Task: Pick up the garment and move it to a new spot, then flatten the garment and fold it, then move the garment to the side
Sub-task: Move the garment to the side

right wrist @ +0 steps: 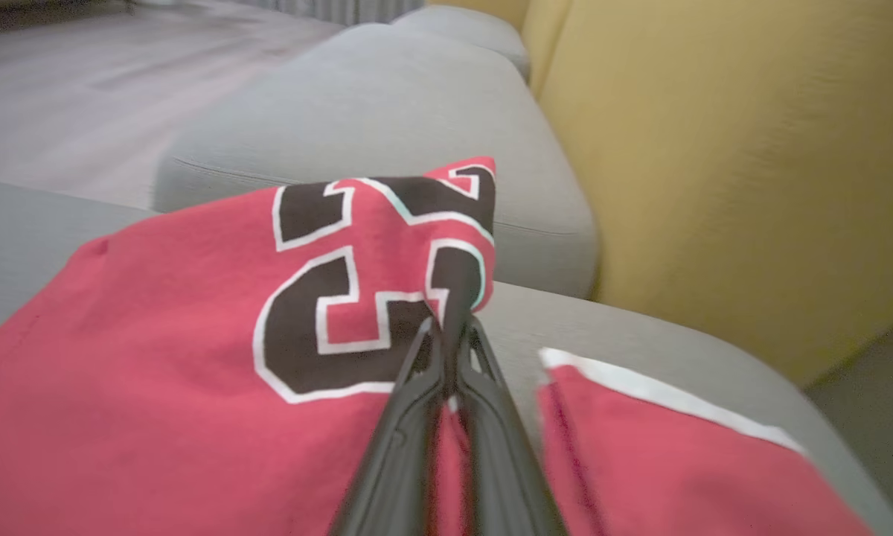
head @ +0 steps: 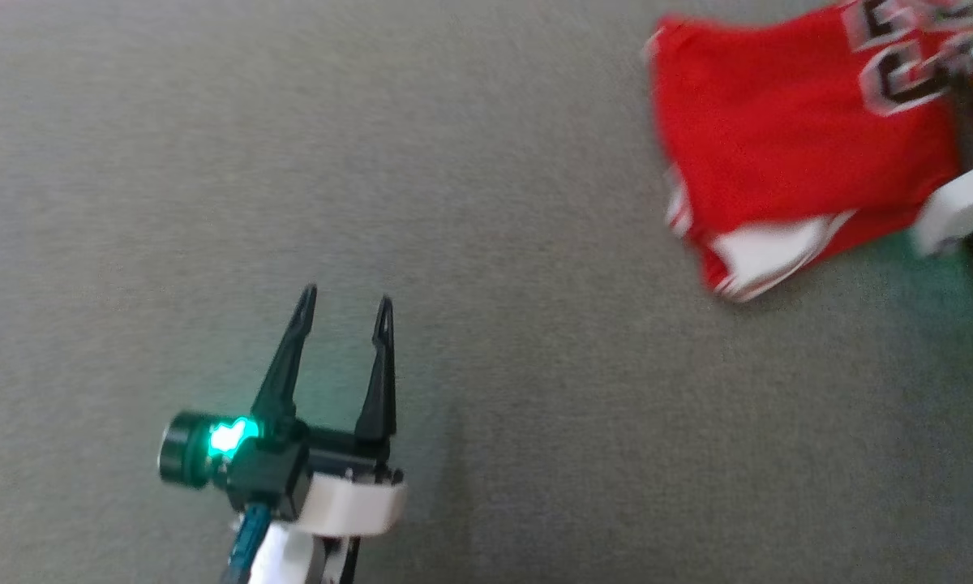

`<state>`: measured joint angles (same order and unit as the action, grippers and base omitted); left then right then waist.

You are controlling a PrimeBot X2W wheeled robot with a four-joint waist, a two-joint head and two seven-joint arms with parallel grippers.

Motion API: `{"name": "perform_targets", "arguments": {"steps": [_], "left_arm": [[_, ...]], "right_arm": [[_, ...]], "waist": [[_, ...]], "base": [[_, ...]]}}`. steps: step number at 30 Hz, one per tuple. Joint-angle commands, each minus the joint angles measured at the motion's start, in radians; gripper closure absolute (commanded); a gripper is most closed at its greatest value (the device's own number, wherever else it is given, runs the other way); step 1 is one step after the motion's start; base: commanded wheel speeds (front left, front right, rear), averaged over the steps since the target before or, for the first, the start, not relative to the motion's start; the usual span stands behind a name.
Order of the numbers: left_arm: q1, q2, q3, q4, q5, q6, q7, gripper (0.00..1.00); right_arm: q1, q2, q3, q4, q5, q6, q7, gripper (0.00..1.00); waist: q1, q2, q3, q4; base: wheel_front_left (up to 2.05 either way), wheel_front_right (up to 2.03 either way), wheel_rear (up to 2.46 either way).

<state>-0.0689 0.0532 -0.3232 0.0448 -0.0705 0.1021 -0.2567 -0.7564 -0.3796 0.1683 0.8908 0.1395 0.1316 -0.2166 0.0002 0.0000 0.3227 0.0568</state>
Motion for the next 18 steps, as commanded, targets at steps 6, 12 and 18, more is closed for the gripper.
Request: {"name": "perform_targets", "arguments": {"steps": [6,12,18], "left_arm": [[-0.089,-0.003,0.023,-0.029,0.028,-0.020,-0.005,0.00],[-0.130,-0.003,0.017,-0.034,0.008,-0.030,-0.005,0.00],[-0.130,-0.003,0.018,-0.033,-0.030,-0.028,-0.005,0.00]], "right_arm": [[-0.009,-0.214,-0.064,-0.168,-0.030,-0.001,0.113,1.00],[0.042,-0.340,-0.181,-0.318,-0.041,-0.001,0.254,0.00],[0.102,-0.301,-0.270,-0.415,-0.124,-0.001,0.259,0.00]], "waist": [[-0.0002,0.0000,0.110,-0.083],[-0.0002,0.0000,0.137,-0.088],[-0.0002,0.0000,0.102,-0.069]], "base": [[0.00,0.00,0.00],[0.00,0.00,0.00],[0.00,0.00,0.00]]}}
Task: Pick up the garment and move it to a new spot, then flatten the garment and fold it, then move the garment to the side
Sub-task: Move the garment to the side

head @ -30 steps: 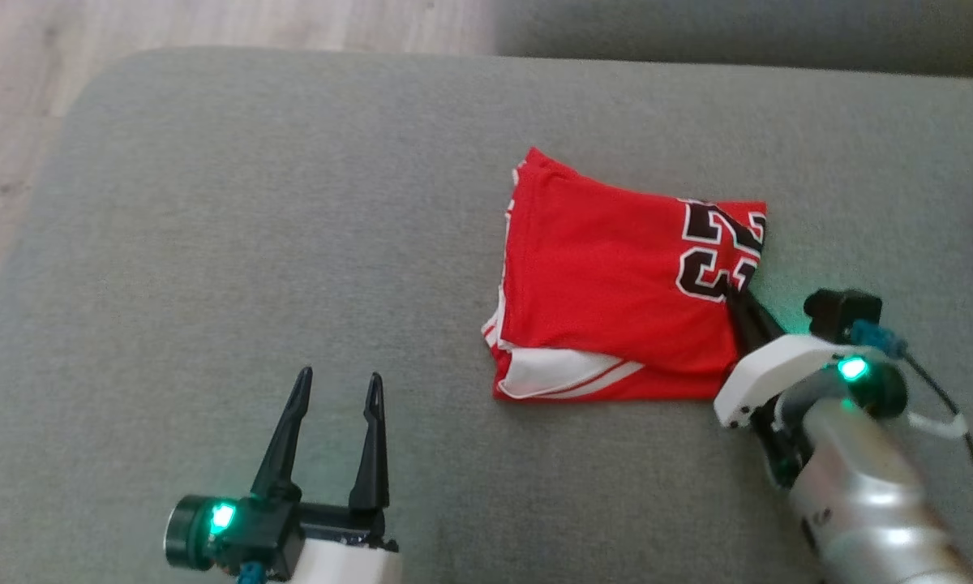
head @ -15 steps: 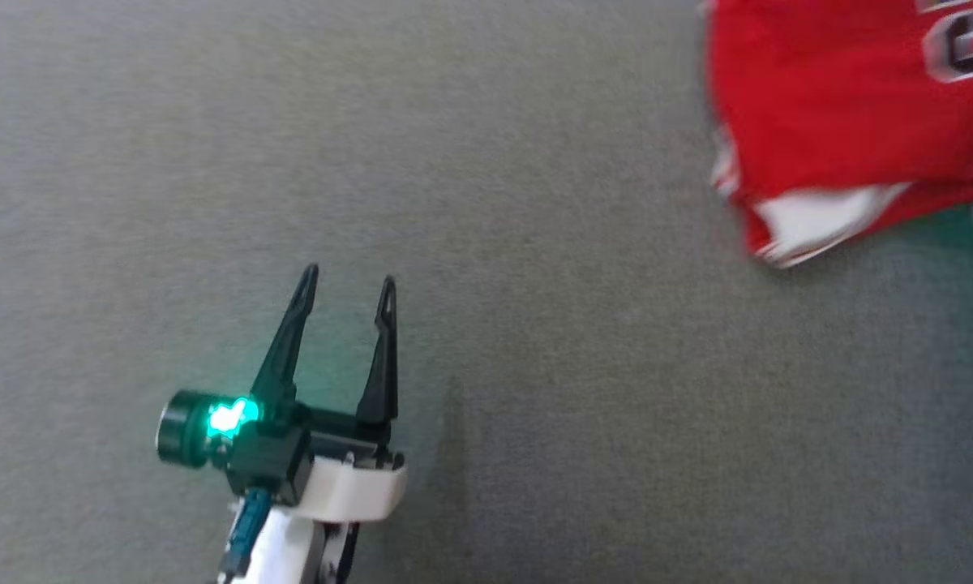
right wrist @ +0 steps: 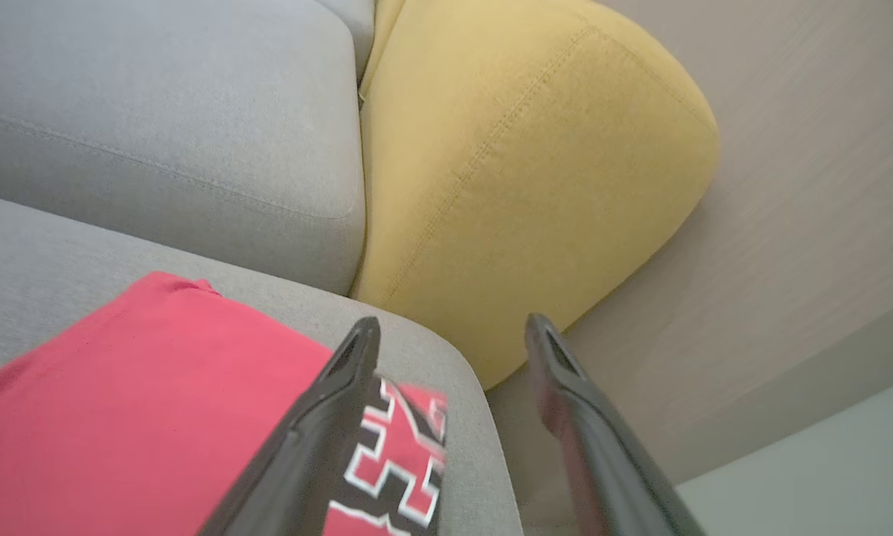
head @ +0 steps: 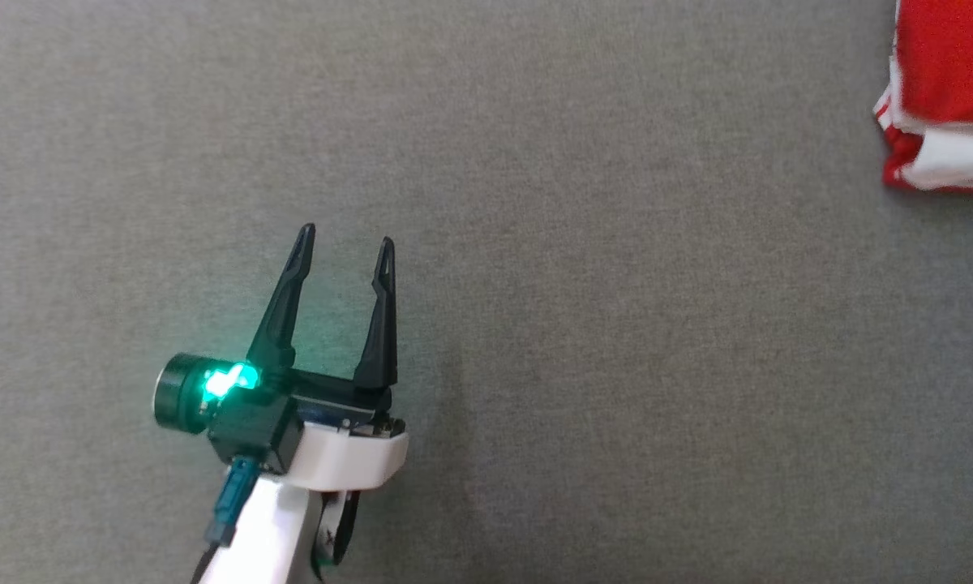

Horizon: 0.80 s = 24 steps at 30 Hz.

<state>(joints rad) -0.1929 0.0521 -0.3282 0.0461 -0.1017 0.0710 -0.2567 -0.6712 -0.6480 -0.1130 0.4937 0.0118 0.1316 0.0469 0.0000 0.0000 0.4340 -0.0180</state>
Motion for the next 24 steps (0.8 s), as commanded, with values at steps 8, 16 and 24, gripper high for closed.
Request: {"name": "perform_targets", "arguments": {"steps": [8,16,24], "left_arm": [[0.065,-0.002,0.057,-0.020,-0.091,-0.013,-0.005,0.00],[0.155,-0.002,0.111,0.024,-0.133,0.019,-0.005,0.00],[0.256,-0.002,0.148,-0.011,-0.098,0.028,-0.005,0.00]], "right_arm": [[0.231,0.257,0.120,-0.158,0.029,-0.001,-0.132,0.00],[0.424,0.443,0.377,-0.098,0.194,-0.001,-0.305,0.00],[0.618,0.544,0.318,-0.287,0.171,-0.001,-0.308,0.00]], "waist": [[0.0000,0.0000,-0.176,0.041],[0.0000,0.0000,-0.359,0.071],[0.0000,0.0000,-0.459,0.092]], "base": [[0.00,0.00,0.00],[0.00,0.00,0.00],[0.00,0.00,0.00]]}}
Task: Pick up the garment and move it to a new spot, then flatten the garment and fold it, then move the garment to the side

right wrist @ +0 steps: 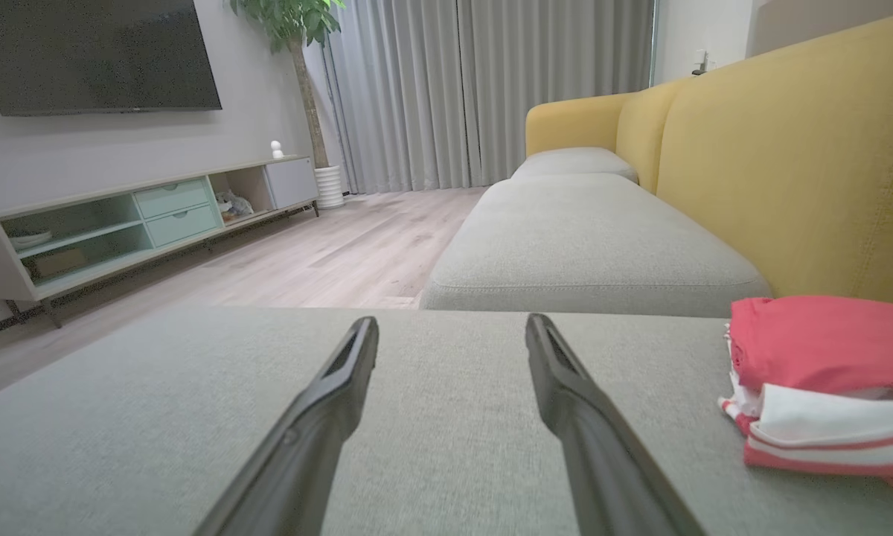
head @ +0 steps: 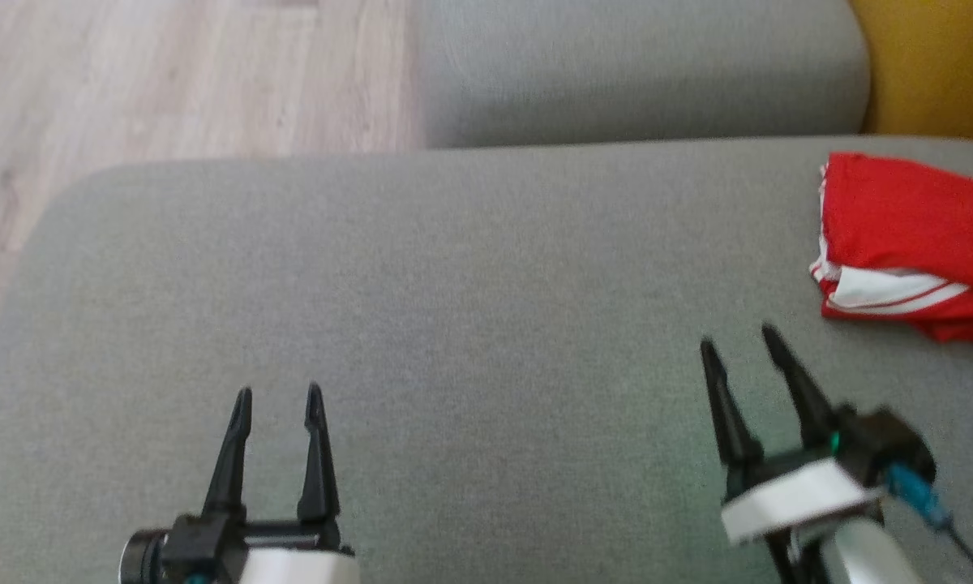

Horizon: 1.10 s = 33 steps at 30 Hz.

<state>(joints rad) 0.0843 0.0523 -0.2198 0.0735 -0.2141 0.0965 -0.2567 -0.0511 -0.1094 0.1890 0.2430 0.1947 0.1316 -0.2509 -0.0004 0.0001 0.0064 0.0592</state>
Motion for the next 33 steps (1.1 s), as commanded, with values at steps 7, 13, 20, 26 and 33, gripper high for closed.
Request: {"name": "perform_targets", "arguments": {"steps": [7,13,20,26,33], "left_arm": [[0.034,-0.002,0.056,-0.047,0.064,0.000,-0.005,0.00],[0.044,-0.002,0.062,-0.037,0.077,-0.007,-0.005,0.00],[0.045,-0.002,0.061,-0.019,0.081,-0.014,-0.005,0.00],[0.082,0.000,0.024,0.053,0.077,-0.011,0.001,1.00],[0.068,0.006,0.036,0.056,-0.015,-0.021,0.017,1.00]], "right_arm": [[0.088,0.044,-0.051,-0.064,-0.075,-0.001,-0.011,0.00],[0.100,0.055,-0.081,-0.063,-0.093,-0.001,-0.011,0.00],[0.105,0.058,-0.088,-0.060,-0.097,-0.001,-0.011,0.00],[0.134,0.062,-0.102,0.011,-0.077,0.000,0.003,1.00],[0.123,0.057,-0.109,0.010,0.015,0.000,0.020,1.00]], "waist": [[0.0004,-0.0001,-0.060,0.015],[0.0004,-0.0001,-0.069,0.012],[0.0004,-0.0001,-0.072,0.011],[0.0004,-0.0001,-0.072,0.010],[0.0004,-0.0001,-0.068,0.006]], "base": [[0.00,0.00,0.00],[0.00,0.00,0.00],[0.00,0.00,0.00],[0.00,0.00,0.00],[0.00,0.00,0.00]]}}
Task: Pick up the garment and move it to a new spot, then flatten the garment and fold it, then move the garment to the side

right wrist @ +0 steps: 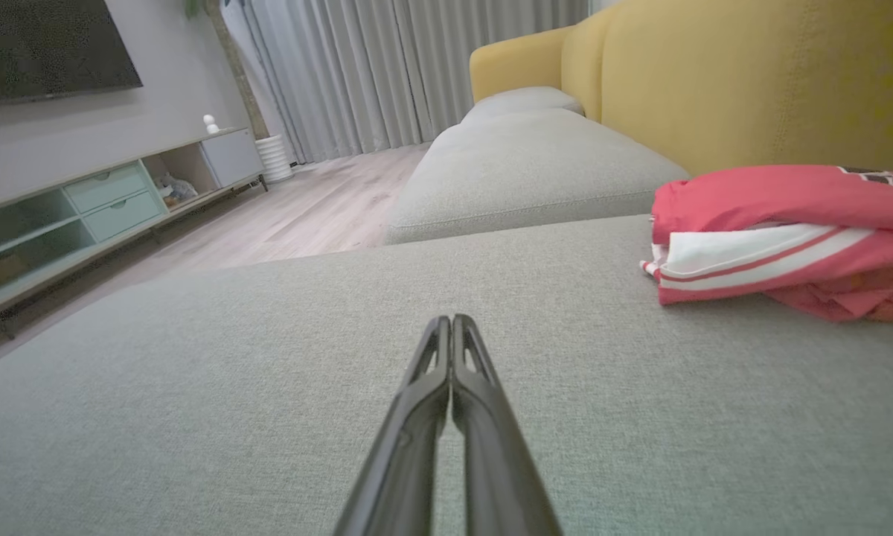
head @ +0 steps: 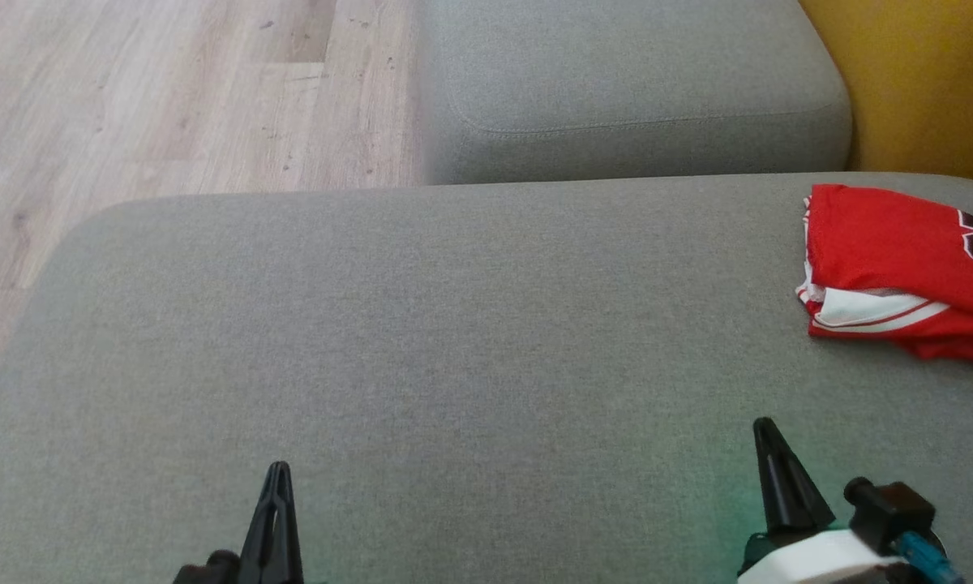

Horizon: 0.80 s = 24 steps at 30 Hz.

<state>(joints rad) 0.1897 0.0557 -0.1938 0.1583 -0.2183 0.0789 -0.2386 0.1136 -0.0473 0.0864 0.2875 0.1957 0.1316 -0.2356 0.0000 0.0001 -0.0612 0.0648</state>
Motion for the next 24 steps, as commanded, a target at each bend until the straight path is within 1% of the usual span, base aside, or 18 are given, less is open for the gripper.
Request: {"name": "perform_targets", "arguments": {"steps": [1,23,24], "left_arm": [[-0.040,0.004,0.011,-0.028,-0.024,-0.005,0.001,1.00],[-0.092,0.017,0.047,0.002,-0.301,-0.046,0.052,1.00],[-0.097,0.018,0.050,0.004,-0.326,-0.049,0.057,1.00]], "right_arm": [[-0.043,-0.006,-0.007,-0.034,0.027,0.000,0.007,1.00],[-0.077,-0.016,-0.030,-0.035,0.302,0.000,0.061,1.00],[-0.080,-0.016,-0.032,-0.035,0.327,0.000,0.066,1.00]], "waist": [[0.0000,-0.0001,0.001,0.000],[0.0000,-0.0001,0.013,-0.013],[0.0000,-0.0001,0.014,-0.014]], "base": [[0.00,0.00,0.00],[0.00,0.00,0.00],[0.00,0.00,0.00]]}}
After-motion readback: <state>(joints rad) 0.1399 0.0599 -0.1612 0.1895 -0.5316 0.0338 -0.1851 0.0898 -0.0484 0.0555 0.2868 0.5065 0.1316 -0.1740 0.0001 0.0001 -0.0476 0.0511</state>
